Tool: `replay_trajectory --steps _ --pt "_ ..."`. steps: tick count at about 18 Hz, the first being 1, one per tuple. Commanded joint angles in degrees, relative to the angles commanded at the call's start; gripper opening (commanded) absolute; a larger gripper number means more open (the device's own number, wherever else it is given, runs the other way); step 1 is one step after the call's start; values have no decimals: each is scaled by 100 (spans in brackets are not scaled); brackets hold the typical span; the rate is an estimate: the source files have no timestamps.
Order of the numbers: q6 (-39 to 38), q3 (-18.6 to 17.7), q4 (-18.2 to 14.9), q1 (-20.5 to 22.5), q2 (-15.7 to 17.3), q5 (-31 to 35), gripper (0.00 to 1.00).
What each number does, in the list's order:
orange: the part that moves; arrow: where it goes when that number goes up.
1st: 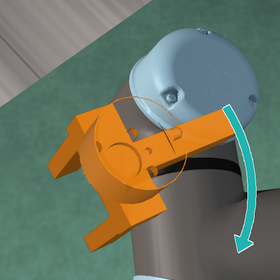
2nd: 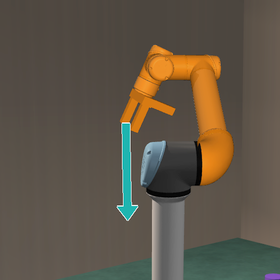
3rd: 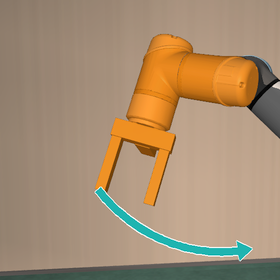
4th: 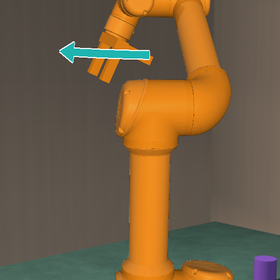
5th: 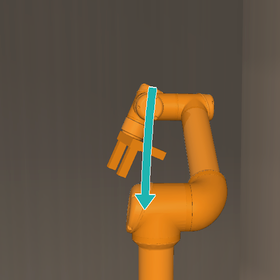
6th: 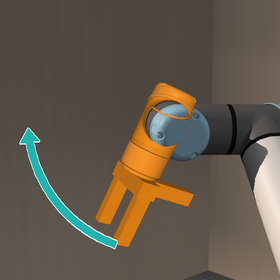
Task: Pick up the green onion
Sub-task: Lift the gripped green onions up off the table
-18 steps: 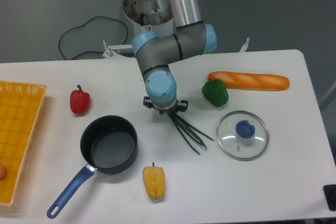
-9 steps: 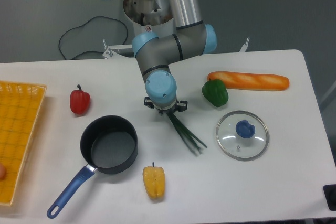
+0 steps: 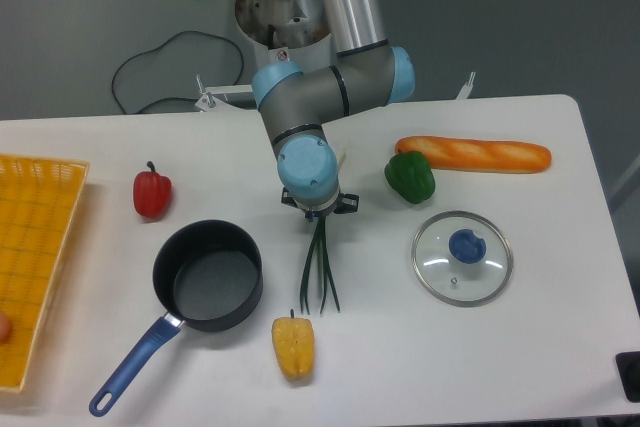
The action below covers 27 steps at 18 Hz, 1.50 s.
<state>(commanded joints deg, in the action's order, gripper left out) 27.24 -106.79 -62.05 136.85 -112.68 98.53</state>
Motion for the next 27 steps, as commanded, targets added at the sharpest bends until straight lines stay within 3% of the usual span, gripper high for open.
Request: replay_trajectory --steps 2,6,11,15,21,27 --pt "175 79 -149 -9 18 105 10" --pt "369 343 -755 -61 -9 500 10" --pt "817 431 -852 -53 131 571 10" --pt "879 816 -1248 -97 167 615 10" --pt "1880 1459 -1327 -88 325 571 10" --pt "2197 1942 -1336 -70 369 563 10"
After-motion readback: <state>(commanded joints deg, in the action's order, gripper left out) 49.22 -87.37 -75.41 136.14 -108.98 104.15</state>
